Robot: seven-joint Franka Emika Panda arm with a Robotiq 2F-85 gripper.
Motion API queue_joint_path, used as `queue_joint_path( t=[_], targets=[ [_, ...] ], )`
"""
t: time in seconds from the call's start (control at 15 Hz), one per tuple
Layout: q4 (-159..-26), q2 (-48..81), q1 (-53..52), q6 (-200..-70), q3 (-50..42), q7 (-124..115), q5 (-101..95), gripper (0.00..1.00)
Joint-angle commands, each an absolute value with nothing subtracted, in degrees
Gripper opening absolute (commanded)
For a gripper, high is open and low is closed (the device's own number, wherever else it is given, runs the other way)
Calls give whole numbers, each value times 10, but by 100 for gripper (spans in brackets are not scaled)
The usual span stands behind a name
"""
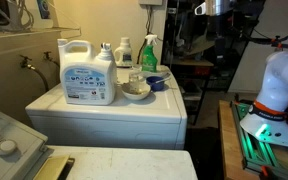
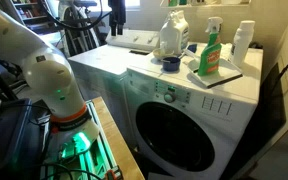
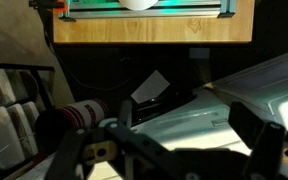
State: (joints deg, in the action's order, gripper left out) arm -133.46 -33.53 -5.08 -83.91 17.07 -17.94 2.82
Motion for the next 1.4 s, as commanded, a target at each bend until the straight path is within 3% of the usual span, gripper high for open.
queue_joint_path(
  t=[0.0,0.33,0.8,1.07,1.13,1.33],
  targets=[
    [-1334,-333,-61,-839,163,-184,25,100],
    [-1334,-333,-61,-839,163,-184,25,100],
    [-1287,-162,-15,-1088,161,-253,-21,100],
    [-1229,-61,-3,-1091,121,-261,-47,100],
    [-1266,-107,-21,-1098,121,-247,-40,100],
    [-1232,-57,-19,-1098,102,-247,-40,100]
  ],
)
